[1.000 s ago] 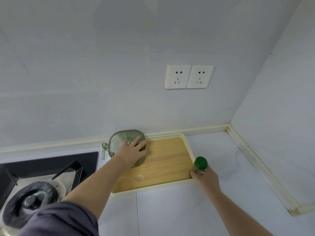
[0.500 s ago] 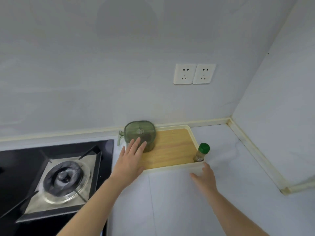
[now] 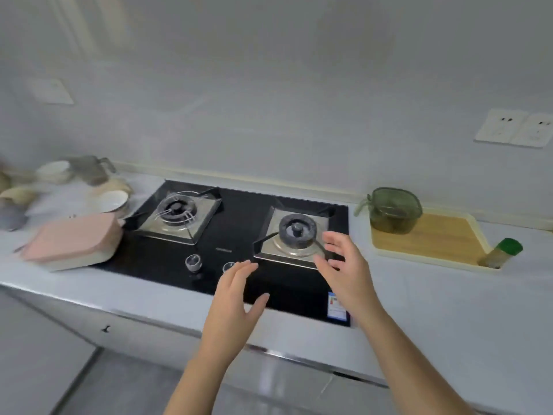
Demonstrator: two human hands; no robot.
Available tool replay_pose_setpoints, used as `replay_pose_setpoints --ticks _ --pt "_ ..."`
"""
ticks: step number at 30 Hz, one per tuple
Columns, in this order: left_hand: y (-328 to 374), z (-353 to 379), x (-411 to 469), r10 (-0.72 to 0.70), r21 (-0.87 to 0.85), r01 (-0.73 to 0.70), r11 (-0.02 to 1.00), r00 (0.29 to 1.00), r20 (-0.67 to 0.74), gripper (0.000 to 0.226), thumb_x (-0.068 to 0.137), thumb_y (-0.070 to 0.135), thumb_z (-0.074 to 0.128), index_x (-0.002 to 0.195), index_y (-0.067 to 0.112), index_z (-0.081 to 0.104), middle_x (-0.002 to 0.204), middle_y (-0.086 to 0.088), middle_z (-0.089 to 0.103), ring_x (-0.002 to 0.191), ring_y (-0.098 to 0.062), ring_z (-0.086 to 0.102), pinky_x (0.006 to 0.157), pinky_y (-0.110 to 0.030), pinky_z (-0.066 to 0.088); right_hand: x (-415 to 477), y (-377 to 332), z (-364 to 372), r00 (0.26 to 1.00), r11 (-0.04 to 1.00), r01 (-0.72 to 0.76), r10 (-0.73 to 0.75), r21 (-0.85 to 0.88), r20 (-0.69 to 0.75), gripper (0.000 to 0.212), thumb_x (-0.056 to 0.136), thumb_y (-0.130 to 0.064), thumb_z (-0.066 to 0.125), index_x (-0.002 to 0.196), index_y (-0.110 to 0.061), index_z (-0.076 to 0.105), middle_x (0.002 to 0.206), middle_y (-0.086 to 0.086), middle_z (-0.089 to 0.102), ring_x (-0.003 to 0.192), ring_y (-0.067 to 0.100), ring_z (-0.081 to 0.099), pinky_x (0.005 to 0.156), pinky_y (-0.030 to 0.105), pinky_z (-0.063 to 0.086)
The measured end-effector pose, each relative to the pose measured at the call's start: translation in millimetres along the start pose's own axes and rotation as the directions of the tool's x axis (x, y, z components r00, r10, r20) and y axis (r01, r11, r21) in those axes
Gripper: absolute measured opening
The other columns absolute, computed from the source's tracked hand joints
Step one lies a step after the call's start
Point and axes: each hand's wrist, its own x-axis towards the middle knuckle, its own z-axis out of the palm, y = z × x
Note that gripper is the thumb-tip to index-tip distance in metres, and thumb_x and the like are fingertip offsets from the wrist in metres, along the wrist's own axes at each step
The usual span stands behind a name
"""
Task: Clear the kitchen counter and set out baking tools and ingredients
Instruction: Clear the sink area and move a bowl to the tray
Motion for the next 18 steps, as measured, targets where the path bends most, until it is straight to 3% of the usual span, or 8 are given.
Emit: replay_pose_setpoints --ticks 6,11,18 --pt "-86 -149 -92 -0.18 0.008 0.188 0.982 0.951 -0.252 0.045 0.086 0.02 0.069 0.126 0.027 0.051 0.13 0.014 0.049 0.126 -0.002 0.041 0.105 -0.022 0.035 -52 -106 171 0.947 0.987 0.112 -0.141 0.115 0.288 0.037 0.088 -0.019 0.066 0.121 -0.032 0.054 0.12 -0.019 0.057 0.113 -0.004 0.053 0.094 0.025 0.05" --pt "-128 -232 -140 -0.278 -0.016 0.297 0.955 0.874 -0.399 0.041 0.085 0.018 0.069 0.122 0.026 0.054 0.127 0.014 0.052 0.12 0.005 0.042 0.096 0.001 0.024 -93 -169 265 0.874 0.97 0.131 -0.21 0.204 0.437 0.034 0.089 -0.018 0.066 0.119 -0.031 0.057 0.116 -0.019 0.059 0.108 -0.004 0.056 0.092 0.023 0.05" --pt "-181 -288 -188 -0.362 -0.07 0.393 0.917 0.745 -0.56 0.041 0.082 0.01 0.071 0.115 0.029 0.055 0.119 0.013 0.056 0.114 0.003 0.049 0.093 0.0 0.027 -126 -205 359 0.768 0.952 0.103 -0.259 0.287 0.586 0.022 0.091 -0.014 0.063 0.11 -0.025 0.061 0.106 -0.014 0.066 0.095 -0.005 0.06 0.081 0.014 0.05"
